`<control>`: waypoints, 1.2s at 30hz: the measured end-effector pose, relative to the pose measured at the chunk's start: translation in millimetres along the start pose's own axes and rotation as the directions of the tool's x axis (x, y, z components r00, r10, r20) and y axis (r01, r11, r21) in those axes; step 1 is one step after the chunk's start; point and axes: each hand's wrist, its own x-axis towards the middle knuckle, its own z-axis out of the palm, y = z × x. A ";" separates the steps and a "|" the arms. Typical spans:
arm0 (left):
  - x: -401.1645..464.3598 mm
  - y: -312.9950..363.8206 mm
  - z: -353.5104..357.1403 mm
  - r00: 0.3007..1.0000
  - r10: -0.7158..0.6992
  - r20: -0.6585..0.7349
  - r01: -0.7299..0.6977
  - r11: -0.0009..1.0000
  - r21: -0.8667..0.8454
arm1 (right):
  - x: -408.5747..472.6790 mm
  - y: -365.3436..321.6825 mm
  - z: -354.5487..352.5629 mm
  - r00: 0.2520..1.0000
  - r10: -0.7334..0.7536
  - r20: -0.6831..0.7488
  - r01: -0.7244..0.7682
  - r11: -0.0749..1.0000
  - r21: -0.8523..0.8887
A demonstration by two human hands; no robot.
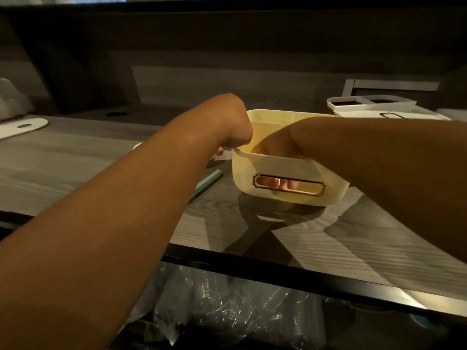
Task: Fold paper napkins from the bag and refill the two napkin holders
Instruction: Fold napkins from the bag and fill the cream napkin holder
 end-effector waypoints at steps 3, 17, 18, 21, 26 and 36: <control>-6.6 9.1 -5.0 0.990 0.063 -0.128 -0.057 0.997 0.053 | 0.4 -2.2 0.1 0.999 -0.054 0.006 0.054 0.997 -0.047; -65.3 157.5 48.9 0.700 0.594 -0.395 -0.714 0.579 -0.395 | -194.6 148.8 -7.3 0.559 0.080 -0.825 0.028 0.993 0.115; -69.8 171.3 60.0 0.693 0.623 -0.363 -0.719 0.559 -0.413 | -202.8 168.3 -0.5 0.521 0.129 -0.844 -0.002 0.989 0.150; -81.2 208.2 92.0 0.665 0.709 -0.235 -0.730 0.550 -0.406 | -215.3 220.5 16.6 0.505 0.254 -0.825 -0.098 0.967 0.237; -79.9 240.3 132.7 0.719 0.696 0.001 -0.668 0.690 -0.279 | -225.7 259.9 31.3 0.553 0.309 -0.774 -0.185 0.951 0.247; -68.4 254.4 147.8 0.757 0.646 0.099 -0.641 0.763 -0.078 | -211.5 297.0 10.2 0.575 0.387 -0.721 -0.334 0.915 0.226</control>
